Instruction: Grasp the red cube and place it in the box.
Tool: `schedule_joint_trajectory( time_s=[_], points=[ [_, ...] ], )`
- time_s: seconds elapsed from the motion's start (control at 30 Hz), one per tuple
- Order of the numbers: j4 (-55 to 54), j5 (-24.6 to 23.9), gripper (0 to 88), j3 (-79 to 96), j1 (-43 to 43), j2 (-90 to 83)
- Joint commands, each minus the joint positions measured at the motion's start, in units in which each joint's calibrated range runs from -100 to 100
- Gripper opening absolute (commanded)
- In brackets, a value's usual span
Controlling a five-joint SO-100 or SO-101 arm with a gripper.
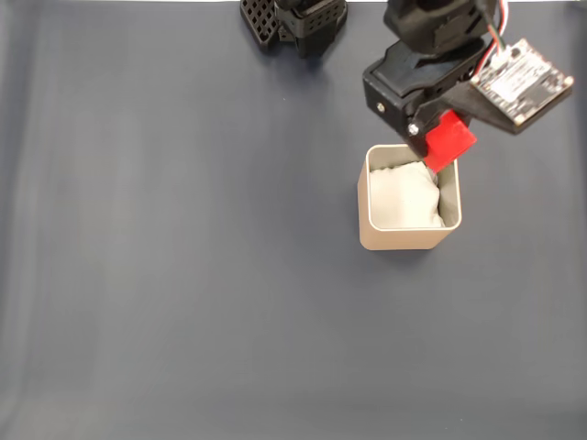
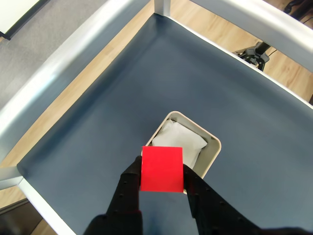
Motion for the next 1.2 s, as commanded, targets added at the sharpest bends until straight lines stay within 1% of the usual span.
schedule_joint_trajectory(
  time_s=[0.0, 0.37, 0.87, 0.9, 0.97, 1.07, 1.17],
  points=[
    [-0.6, 0.54, 0.3, -3.09, 1.46, 0.03],
    [-1.99, 1.27, 0.3, -2.27, 4.58, 0.46],
    [-3.88, 1.47, 0.8, -1.72, 5.29, 1.5],
    [-3.88, 1.47, 1.7, -1.72, 5.15, 1.41],
    [-3.96, 0.98, 8.2, -1.72, 4.87, 1.41],
    [-4.54, -0.29, 15.0, -1.72, 4.44, 1.41],
    [-4.54, -0.49, 22.6, -0.99, 4.3, 0.89]
  ],
)
